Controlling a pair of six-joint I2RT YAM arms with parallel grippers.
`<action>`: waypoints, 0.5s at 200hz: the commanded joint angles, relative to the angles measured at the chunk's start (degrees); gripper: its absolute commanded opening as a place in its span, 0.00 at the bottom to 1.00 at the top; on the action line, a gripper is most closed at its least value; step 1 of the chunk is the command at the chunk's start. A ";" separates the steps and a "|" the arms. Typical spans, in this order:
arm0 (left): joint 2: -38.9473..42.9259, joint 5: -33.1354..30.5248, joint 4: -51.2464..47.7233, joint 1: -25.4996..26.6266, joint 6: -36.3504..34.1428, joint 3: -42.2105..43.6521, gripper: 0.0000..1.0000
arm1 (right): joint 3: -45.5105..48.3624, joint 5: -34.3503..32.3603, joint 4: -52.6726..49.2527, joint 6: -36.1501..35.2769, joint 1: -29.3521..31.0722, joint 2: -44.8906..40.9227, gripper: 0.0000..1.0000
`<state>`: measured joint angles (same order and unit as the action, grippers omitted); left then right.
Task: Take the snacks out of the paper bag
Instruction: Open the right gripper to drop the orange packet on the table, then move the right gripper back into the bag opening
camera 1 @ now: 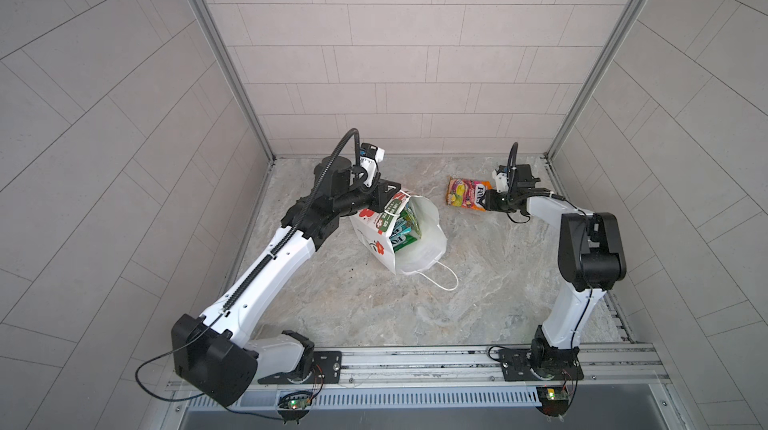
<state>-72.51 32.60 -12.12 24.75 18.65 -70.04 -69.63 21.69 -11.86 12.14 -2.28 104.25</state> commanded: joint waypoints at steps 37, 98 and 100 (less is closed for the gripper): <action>0.52 1.91 3.06 -0.36 2.24 -0.07 0.00 | 11.11 4.83 3.54 0.87 1.68 -21.42 0.46; 0.25 1.67 3.07 -0.36 3.59 -0.34 0.00 | 24.51 4.16 7.23 1.52 14.92 -44.49 0.47; 0.25 1.54 3.07 -0.33 3.63 -0.35 0.00 | 24.75 4.11 7.05 1.60 15.46 -45.12 0.47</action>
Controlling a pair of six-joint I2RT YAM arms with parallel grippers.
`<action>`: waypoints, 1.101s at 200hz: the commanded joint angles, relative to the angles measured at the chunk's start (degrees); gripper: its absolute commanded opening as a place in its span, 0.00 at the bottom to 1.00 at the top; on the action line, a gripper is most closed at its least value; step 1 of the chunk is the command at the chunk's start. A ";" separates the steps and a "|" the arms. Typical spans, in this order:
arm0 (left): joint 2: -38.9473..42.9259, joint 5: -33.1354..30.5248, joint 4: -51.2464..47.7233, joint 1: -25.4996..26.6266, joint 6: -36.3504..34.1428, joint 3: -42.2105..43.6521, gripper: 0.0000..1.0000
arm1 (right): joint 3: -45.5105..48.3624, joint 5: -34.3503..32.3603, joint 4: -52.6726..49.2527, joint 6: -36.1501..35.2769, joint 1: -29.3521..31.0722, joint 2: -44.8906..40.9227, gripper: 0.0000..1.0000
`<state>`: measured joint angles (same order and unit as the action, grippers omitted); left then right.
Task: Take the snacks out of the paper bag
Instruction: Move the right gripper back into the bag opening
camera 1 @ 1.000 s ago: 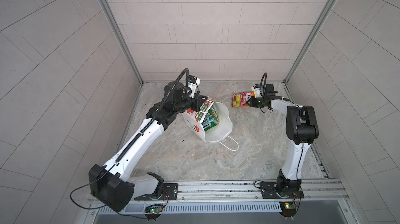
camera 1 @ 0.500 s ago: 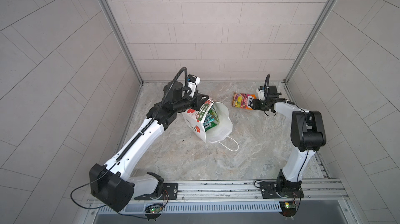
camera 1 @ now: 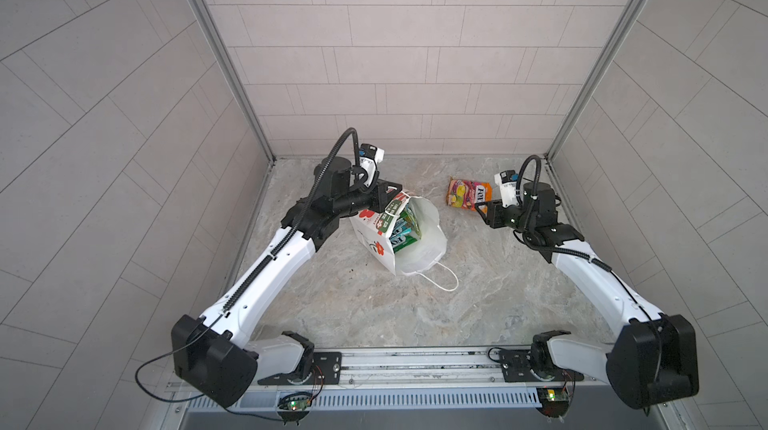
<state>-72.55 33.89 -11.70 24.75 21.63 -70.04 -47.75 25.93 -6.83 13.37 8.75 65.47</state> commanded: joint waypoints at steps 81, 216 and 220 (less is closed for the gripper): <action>0.27 -0.94 1.95 -0.36 0.51 -0.31 0.00 | 5.39 -7.23 -0.55 0.48 23.96 -14.28 0.48; 0.01 -1.23 1.57 -0.33 0.44 -0.48 0.00 | 0.99 -21.38 -1.17 -6.31 40.93 -3.86 0.47; -0.02 -1.34 1.80 -0.36 0.46 -0.34 0.00 | 0.94 -21.74 -1.09 -6.33 41.05 -3.44 0.47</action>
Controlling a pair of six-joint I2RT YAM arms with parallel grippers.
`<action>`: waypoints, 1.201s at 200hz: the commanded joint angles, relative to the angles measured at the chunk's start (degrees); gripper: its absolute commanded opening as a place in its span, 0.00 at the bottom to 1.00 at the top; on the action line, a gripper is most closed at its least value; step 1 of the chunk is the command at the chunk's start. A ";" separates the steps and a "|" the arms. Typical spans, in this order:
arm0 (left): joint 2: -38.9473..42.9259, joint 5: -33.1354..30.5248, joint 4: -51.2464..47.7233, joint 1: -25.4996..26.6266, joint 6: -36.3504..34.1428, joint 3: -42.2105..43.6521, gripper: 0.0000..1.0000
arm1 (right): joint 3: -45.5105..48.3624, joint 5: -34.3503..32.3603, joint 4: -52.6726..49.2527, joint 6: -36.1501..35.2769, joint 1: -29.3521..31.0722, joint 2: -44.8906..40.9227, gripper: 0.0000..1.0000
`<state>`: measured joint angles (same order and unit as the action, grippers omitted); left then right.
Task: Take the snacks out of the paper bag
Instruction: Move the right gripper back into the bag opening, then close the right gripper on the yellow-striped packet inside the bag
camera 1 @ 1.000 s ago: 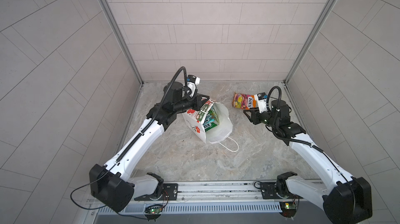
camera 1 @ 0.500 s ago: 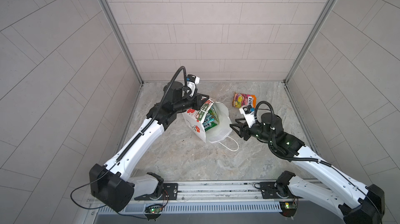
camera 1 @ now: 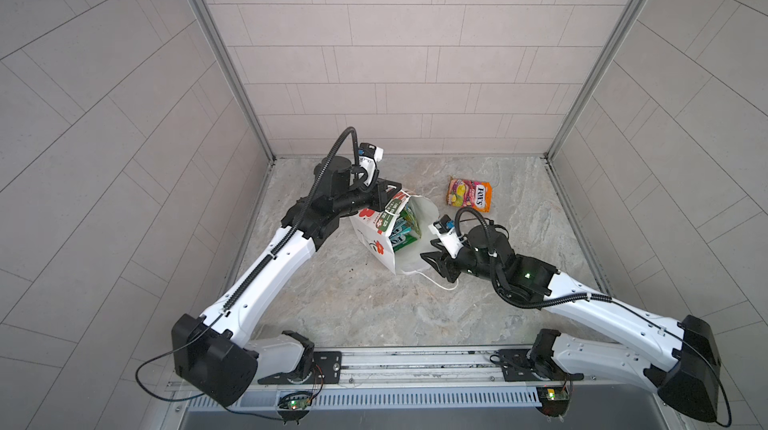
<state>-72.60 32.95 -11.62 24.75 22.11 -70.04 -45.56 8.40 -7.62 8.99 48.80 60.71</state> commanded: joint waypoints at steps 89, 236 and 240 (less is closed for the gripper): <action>-0.39 -1.49 1.29 -0.48 -0.20 -0.24 0.00 | -3.89 -13.37 -0.09 -2.08 3.81 8.02 0.45; -0.25 1.84 2.12 -0.46 1.59 -0.88 0.00 | -3.93 -27.31 5.53 -0.53 5.52 22.78 0.43; -0.26 1.83 2.12 -0.50 1.58 -0.92 0.00 | -4.15 -27.85 5.59 -0.66 5.44 23.18 0.43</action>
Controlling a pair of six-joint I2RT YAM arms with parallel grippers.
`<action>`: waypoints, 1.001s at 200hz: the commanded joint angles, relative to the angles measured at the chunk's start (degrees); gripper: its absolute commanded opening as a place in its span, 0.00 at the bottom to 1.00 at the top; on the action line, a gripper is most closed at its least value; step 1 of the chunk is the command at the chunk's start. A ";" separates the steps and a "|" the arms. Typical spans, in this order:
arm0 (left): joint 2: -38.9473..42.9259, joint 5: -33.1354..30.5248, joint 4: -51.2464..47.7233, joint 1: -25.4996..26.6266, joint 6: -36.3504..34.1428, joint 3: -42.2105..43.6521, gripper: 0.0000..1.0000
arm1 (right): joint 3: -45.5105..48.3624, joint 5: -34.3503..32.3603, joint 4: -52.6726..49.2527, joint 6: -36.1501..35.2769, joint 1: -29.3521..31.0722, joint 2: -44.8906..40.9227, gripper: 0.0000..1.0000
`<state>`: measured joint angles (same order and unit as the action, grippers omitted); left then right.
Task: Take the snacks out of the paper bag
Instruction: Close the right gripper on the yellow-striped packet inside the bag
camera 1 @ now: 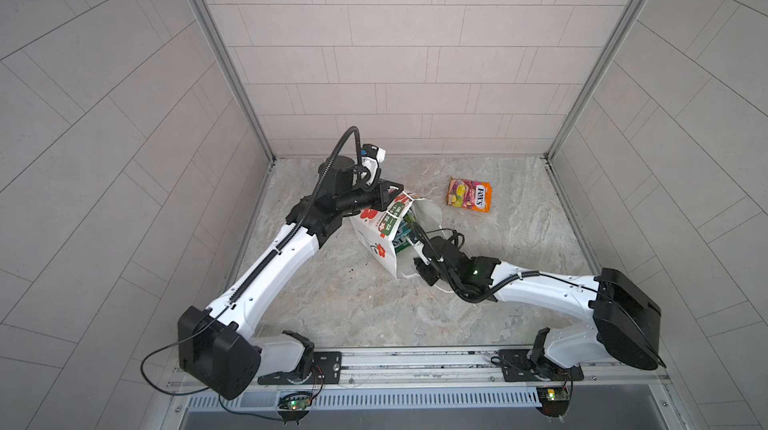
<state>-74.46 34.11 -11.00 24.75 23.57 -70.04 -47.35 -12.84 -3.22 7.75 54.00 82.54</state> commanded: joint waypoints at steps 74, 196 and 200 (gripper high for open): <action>1.86 1.44 1.94 -0.50 0.49 -0.82 0.00 | -7.27 -13.30 3.08 -0.08 -0.60 9.79 0.44; 1.90 2.11 2.04 -0.50 0.45 -0.93 0.00 | -9.69 -4.95 10.82 0.88 -8.41 16.10 0.44; 1.86 2.15 2.11 -0.50 0.42 -0.96 0.00 | -10.09 -4.86 10.94 0.77 -8.47 16.49 0.44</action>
<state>-74.19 35.40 -10.90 24.75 23.79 -70.04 -55.72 -19.49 5.80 8.08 45.91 97.19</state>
